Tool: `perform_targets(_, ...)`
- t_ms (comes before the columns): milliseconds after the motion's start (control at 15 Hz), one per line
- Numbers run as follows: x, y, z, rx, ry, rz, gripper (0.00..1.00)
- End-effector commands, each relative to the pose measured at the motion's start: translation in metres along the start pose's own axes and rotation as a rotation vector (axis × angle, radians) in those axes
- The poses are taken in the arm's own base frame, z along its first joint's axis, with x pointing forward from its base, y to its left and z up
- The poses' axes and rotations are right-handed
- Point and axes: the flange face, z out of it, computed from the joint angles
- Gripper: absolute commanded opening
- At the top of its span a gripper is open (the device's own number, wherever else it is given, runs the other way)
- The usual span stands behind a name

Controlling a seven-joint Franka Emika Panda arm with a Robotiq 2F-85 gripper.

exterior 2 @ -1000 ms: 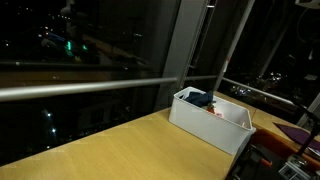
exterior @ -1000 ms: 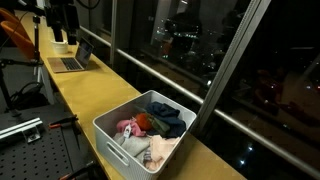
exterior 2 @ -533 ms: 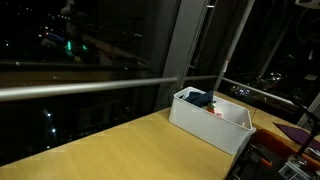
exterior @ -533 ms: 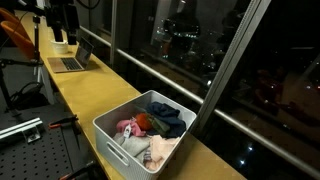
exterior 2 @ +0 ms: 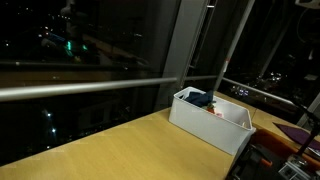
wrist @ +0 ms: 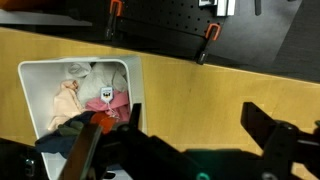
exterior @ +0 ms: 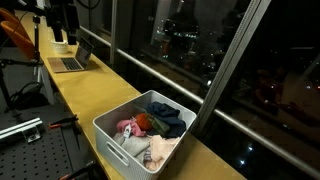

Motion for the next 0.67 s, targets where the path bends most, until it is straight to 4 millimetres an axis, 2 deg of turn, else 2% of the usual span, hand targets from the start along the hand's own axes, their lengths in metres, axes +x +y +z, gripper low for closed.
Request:
perform_targets(0, 0.000, 0.000, 0.000, 0.000, -0.001, 0.000, 1.00)
perform_targets(267, 0.004, 0.003, -0.002, -0.006, 0.004, -0.002, 1.00)
perform_targets(600, 0.023, 0.031, -0.019, -0.112, 0.071, -0.023, 1.00)
